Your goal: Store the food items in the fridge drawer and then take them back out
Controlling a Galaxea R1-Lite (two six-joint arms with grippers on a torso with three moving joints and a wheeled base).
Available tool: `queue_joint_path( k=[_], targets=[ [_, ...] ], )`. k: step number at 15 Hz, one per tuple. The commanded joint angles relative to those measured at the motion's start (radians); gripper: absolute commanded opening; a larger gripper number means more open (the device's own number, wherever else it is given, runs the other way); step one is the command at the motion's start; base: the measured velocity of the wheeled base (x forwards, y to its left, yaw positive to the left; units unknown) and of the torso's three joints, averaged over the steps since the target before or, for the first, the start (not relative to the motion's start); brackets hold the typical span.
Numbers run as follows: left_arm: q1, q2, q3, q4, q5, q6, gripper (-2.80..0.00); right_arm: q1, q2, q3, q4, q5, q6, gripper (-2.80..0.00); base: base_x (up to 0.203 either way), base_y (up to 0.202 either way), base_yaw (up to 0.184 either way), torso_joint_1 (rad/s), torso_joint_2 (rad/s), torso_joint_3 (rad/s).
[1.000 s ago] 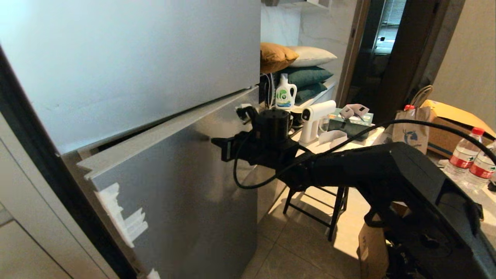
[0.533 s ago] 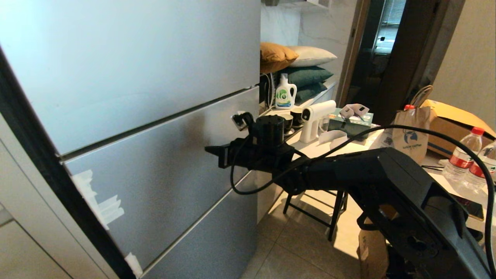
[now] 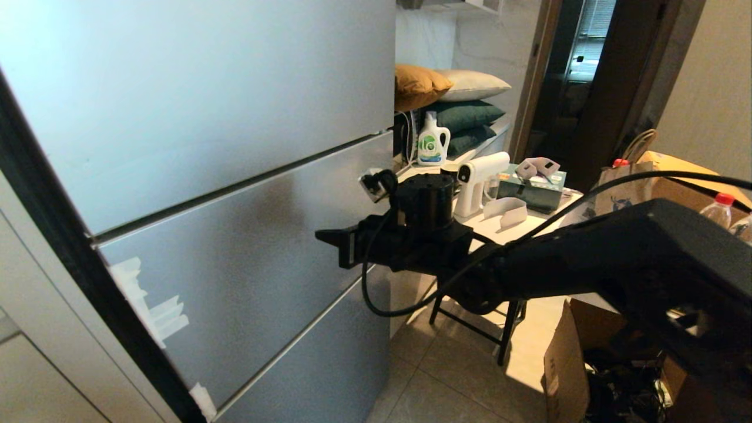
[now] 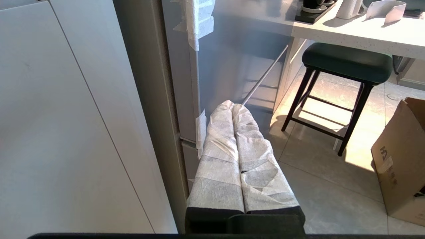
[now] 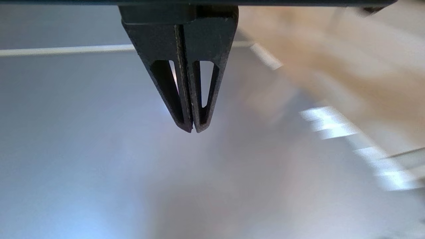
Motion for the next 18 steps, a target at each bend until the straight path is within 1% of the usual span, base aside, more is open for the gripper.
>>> queue_joint_path(
  k=[1, 3, 4, 6, 7, 9, 11, 13, 14, 15, 17, 18],
  targets=[
    [0.0, -0.001, 0.004, 0.0, 0.0, 0.0, -2.8, 0.008, -0.232, 0.159, -0.011, 0.001, -0.001, -2.8, 0.0, 0.0, 0.0, 0.0, 0.0, 0.0],
    [0.0, -0.002, 0.005, 0.0, 0.0, 0.0, -2.8, 0.014, -0.473, 0.346, 0.014, -0.011, -0.01, -2.8, 0.0, 0.0, 0.0, 0.0, 0.0, 0.0],
    [0.0, 0.0, 0.005, 0.0, 0.0, 0.0, -2.8, 0.015, -0.602, 0.436, 0.043, -0.032, -0.02, -2.8, 0.0, 0.0, 0.0, 0.0, 0.0, 0.0],
    [0.0, -0.001, 0.004, 0.0, 0.0, 0.001, -2.8, -0.004, -0.873, 0.614, 0.125, -0.11, -0.054, -2.8, 0.0, 0.0, 0.0, 0.0, 0.0, 0.0],
    [0.0, 0.0, 0.005, 0.0, 0.0, 0.001, -2.8, -0.047, -1.013, 0.716, 0.173, -0.151, -0.085, -2.8, 0.0, 0.0, 0.0, 0.0, 0.0, 0.0],
    [0.0, -0.001, 0.003, 0.0, 0.0, 0.0, -2.8, -0.212, -1.26, 0.933, 0.241, -0.204, -0.136, -2.8, 0.0, 0.0, 0.0, 0.0, 0.0, 0.0],
    [0.0, 0.0, 0.003, 0.0, 0.0, 0.0, -2.8, -0.388, -1.508, 1.158, 0.286, -0.235, -0.174, -2.8, 0.0, 0.0, 0.0, 0.0, 0.0, 0.0],
    [0.0, -0.002, 0.005, 0.0, 0.0, 0.001, -2.8, -0.514, -1.728, 1.353, 0.323, -0.249, -0.232, -2.8, 0.0, 0.0, 0.0, 0.0, 0.0, 0.0],
    [0.0, -0.001, 0.005, 0.0, 0.0, 0.001, -2.8, -0.559, -1.828, 1.424, 0.349, -0.256, -0.267, -2.8, 0.0, 0.0, 0.0, 0.0, 0.0, 0.0],
    [0.0, 0.0, 0.004, 0.0, 0.0, 0.001, -2.8, -0.594, -1.919, 1.465, 0.409, -0.263, -0.295, -2.8, 0.0, 0.0, 0.0, 0.0, 0.0, 0.0],
    [0.0, -0.001, 0.005, 0.0, 0.0, 0.0, -2.8, -0.658, -2.072, 1.507, 0.524, -0.28, -0.331, -2.8, 0.0, 0.0, 0.0, 0.0, 0.0, 0.0],
    [0.0, 0.0, 0.005, 0.0, 0.0, 0.001, -2.8, -0.673, -2.147, 1.515, 0.557, -0.291, -0.335, -2.8, 0.0, 0.0, 0.0, 0.0, 0.0, 0.0]
  ],
)
